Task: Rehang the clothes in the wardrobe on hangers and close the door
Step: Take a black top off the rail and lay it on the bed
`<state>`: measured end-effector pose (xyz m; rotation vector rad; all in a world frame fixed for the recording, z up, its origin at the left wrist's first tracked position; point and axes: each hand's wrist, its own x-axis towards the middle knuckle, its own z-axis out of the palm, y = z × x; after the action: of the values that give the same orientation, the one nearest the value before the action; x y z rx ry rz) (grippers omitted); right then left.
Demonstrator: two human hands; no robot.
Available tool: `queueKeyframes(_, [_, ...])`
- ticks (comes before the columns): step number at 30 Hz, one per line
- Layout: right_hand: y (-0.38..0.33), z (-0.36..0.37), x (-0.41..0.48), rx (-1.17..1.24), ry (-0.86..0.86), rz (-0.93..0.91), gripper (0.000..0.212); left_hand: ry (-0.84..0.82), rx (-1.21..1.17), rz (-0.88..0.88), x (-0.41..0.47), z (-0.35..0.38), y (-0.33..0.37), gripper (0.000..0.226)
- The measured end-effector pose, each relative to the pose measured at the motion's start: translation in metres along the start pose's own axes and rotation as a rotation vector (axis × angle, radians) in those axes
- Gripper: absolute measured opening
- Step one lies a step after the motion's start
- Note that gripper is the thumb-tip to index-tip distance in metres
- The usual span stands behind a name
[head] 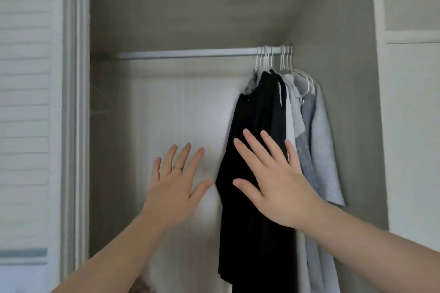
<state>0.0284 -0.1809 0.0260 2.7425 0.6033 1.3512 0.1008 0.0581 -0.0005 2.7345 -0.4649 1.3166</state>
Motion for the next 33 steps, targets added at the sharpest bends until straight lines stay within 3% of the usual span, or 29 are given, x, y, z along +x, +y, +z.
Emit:
queueKeyframes(9, [0.076, -0.037, 0.097, -0.176, 0.113, 0.116, 0.075, 0.018, -0.128, 0.028, 0.122, 0.041, 0.010, 0.080])
queueKeyframes(14, [0.110, -0.050, 0.139, -0.149, 0.196, 0.156, 0.070, 0.033, -0.212, 0.040, 0.173, 0.059, 0.019, 0.076])
queueKeyframes(19, [0.132, -0.058, 0.177, -0.185, 0.149, 0.210, 0.058, 0.003, -0.407, 0.000, 0.221, 0.083, 0.026, 0.074])
queueKeyframes(29, [0.137, -0.058, 0.232, -0.325, 0.059, 0.305, 0.032, -0.024, -0.662, 0.080, 0.309, 0.119, 0.045, 0.087])
queueKeyframes(33, [0.135, -0.049, 0.250, -0.420, -0.006, 0.386, 0.033, -0.042, -0.749, 0.094, 0.331, 0.136, 0.056, 0.093])
